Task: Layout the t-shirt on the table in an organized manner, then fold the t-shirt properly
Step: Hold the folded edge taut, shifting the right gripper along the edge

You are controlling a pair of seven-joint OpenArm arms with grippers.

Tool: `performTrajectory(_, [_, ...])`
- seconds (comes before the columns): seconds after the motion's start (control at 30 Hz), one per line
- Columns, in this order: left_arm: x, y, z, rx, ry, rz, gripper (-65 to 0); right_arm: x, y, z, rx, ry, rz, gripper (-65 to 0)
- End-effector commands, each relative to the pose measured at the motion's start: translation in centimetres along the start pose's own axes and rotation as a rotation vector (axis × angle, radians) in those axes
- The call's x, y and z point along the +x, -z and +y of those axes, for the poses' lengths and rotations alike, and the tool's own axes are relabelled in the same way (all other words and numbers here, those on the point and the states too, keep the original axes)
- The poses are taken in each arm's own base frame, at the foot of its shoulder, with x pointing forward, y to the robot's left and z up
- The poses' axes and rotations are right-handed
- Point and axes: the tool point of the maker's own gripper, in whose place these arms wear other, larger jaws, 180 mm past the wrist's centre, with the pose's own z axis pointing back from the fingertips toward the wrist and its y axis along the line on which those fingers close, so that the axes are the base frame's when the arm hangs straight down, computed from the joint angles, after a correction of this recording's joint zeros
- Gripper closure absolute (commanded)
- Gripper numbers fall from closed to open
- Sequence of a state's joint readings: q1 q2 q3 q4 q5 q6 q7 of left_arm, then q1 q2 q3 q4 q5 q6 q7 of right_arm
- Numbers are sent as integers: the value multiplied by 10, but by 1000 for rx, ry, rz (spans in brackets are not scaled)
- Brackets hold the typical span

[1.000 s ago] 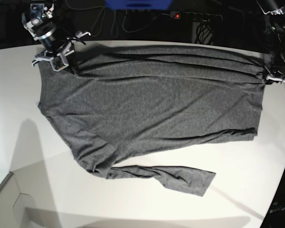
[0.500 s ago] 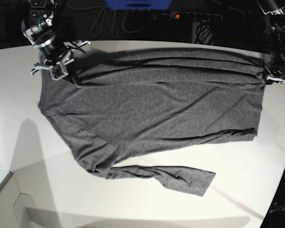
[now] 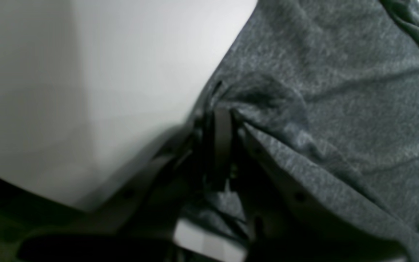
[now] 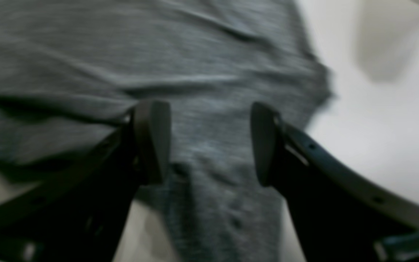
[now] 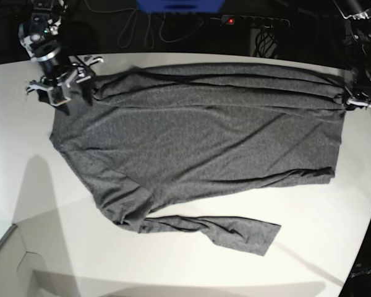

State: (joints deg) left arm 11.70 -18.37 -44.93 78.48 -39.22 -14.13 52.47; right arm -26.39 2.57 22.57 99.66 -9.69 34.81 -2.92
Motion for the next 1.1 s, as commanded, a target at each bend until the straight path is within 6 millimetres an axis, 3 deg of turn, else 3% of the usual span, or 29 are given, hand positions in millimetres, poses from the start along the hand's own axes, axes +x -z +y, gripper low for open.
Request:
performTrajectory(0.0, [21,-6,-1,-5,15,-55,-1,8,-4,-7,-16,-1,-37,-361])
performTrajectory(0.2, [20,-6,-2,-8,16,-53,-1,-12,-20,-12,-35,3,19,-362])
performTrajectory(0.4, [21,-6,-2,-7,17,-54,-1,-33,-35,1,-5,17,77,-372])
performTrajectory(0.5, [20,-5,-2,-7,16,-54,-1,-40,-35,2,-2,29,93,-401])
performTrajectory(0.67, [20,-5,-2,-8,16,-53,-1,-55,-28,0,-2,59,118,-387])
performTrajectory(0.77, [20,-5,-2,-8,15,-52,-1,-57,-23,-2,-6,69,118,-327])
performTrajectory(1.0, [21,-5,0,-3,13,-55,-1,-55,-25,-8,-7,46,119,-54])
performTrajectory(1.07, [21,-6,0,-2,14,-56,-1,-56,-26,-11,-16,44,121,-4])
